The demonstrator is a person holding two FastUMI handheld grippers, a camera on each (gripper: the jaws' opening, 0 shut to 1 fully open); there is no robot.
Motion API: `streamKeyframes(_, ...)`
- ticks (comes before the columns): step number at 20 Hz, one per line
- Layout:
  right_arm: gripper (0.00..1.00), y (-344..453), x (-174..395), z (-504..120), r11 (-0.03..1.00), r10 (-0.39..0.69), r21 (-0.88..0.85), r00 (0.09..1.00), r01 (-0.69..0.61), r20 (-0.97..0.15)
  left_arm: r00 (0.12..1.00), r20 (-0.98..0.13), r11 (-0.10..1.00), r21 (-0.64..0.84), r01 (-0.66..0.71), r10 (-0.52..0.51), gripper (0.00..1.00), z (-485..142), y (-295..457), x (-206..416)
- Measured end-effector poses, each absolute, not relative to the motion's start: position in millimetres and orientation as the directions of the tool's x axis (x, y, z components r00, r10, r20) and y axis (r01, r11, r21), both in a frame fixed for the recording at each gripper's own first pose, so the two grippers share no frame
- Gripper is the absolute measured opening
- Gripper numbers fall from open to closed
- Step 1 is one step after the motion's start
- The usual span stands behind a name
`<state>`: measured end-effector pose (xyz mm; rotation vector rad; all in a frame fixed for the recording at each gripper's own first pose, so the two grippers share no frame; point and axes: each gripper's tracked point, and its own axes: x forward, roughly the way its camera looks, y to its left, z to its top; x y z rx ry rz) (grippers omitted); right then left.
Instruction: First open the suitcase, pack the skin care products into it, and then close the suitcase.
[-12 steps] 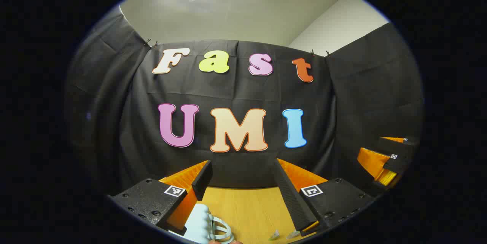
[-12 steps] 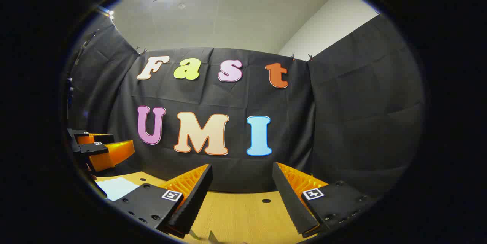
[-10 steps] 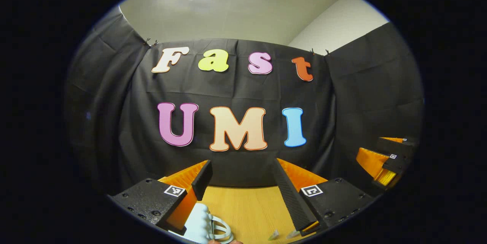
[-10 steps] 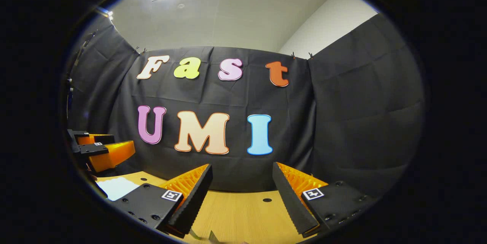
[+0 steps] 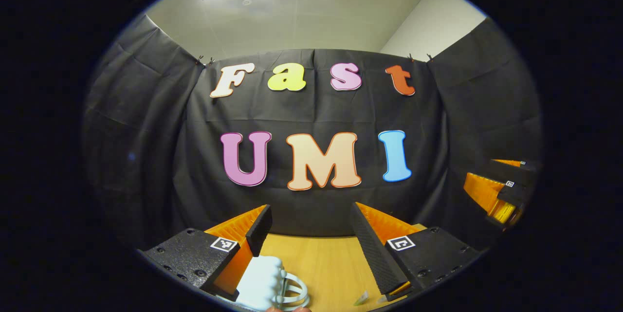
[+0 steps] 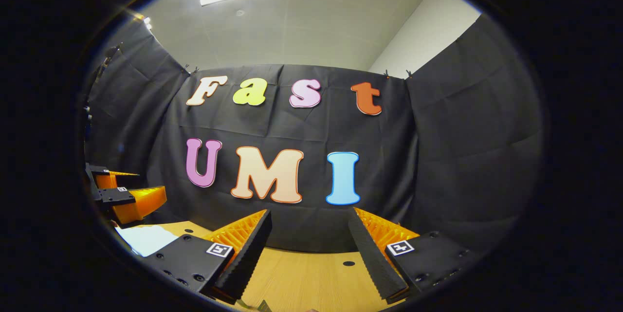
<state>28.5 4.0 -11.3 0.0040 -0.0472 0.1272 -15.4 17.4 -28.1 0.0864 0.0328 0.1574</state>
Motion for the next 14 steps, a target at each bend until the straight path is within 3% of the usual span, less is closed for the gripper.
streamKeyframes(5,1.00,8.7,40.9,-21.9,0.989,0.148,0.022,0.989,-0.148,0.020,0.971,-0.184,0.984,0.118,-0.133,0.153,0.96,-101.5,23.2,-28.1)
streamKeyframes(11,0.98,1.4,42.9,-30.0,0.997,0.067,-0.030,0.998,-0.068,-0.020,0.894,-0.434,0.993,0.081,-0.081,0.109,0.96,-194.7,31.4,-14.7)
streamKeyframes(14,0.98,-6.3,41.1,-20.3,0.999,0.019,-0.041,1.000,-0.020,-0.009,0.865,-0.496,0.997,0.011,-0.082,0.077,0.96,-217.9,27.0,1.0)
